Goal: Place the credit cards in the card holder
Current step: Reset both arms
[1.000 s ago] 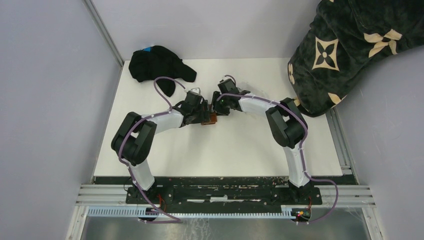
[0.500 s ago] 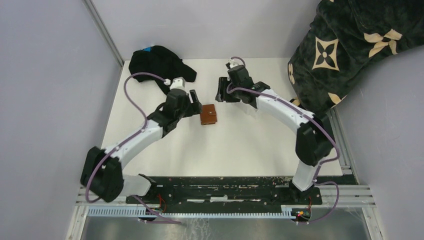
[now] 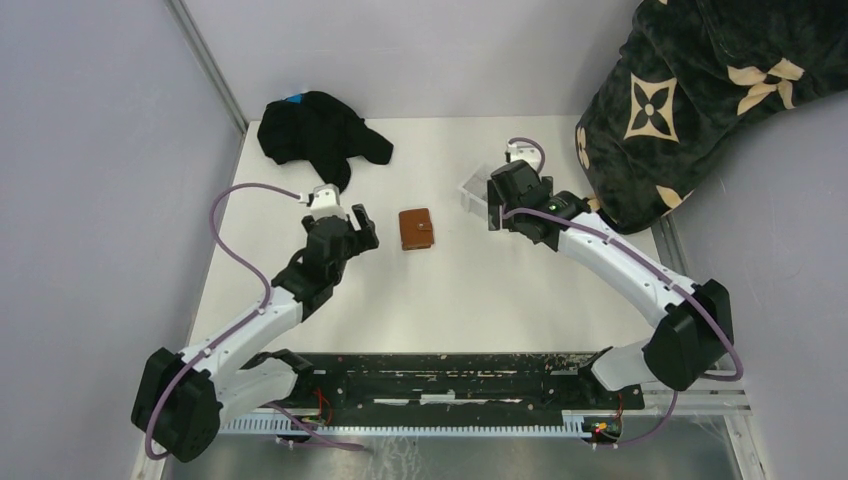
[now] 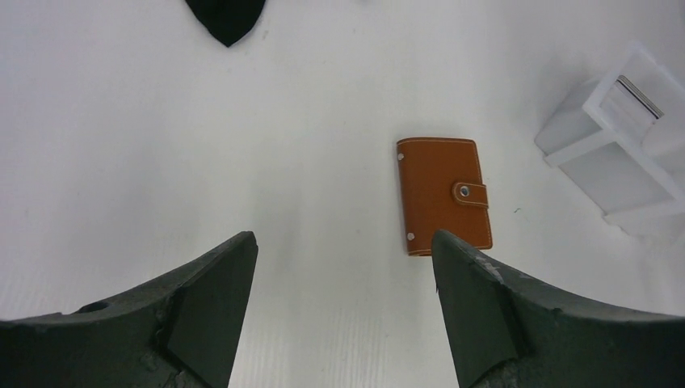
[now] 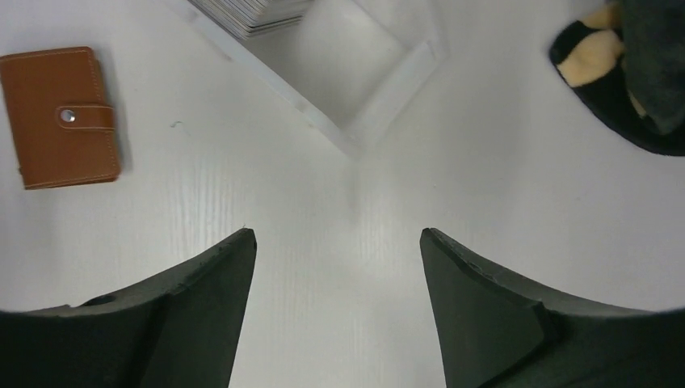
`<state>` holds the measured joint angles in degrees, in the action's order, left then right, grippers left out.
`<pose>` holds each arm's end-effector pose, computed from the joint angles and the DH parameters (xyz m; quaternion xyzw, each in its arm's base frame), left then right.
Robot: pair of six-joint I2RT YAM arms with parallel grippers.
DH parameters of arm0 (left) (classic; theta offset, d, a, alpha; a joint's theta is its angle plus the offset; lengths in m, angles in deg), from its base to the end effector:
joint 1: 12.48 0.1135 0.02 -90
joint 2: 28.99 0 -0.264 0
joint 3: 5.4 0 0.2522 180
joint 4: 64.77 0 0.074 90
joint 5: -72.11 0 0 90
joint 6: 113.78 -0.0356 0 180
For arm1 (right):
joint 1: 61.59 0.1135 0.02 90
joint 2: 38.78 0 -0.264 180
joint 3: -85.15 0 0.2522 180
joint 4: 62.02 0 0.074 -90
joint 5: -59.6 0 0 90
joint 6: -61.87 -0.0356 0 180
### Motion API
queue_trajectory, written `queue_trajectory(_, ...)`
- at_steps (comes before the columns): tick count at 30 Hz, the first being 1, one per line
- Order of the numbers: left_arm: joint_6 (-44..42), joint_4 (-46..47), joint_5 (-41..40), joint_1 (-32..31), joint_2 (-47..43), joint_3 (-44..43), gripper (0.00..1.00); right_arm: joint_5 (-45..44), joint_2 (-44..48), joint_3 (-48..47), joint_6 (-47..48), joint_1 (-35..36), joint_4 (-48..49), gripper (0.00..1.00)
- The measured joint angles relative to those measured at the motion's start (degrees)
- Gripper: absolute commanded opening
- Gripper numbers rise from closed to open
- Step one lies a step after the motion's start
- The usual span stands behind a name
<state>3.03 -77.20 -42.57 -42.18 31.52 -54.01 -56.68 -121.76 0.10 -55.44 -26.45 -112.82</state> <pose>0.2104 -0.1029 0.2475 -0.0951 0.8235 -0.0926 0.5516 0.2623 0.1653 0.3050 0.0177 0.9147 -0.0040 0.4038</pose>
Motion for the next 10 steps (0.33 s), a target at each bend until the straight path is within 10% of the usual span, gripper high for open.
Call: queue_trajectory(10, -2.8, 5.1, -4.6, 0.0, -5.8, 6.2, 0.9, -6.1, 4.9, 2.3, 0.0, -0.3, -3.6, 0.91)
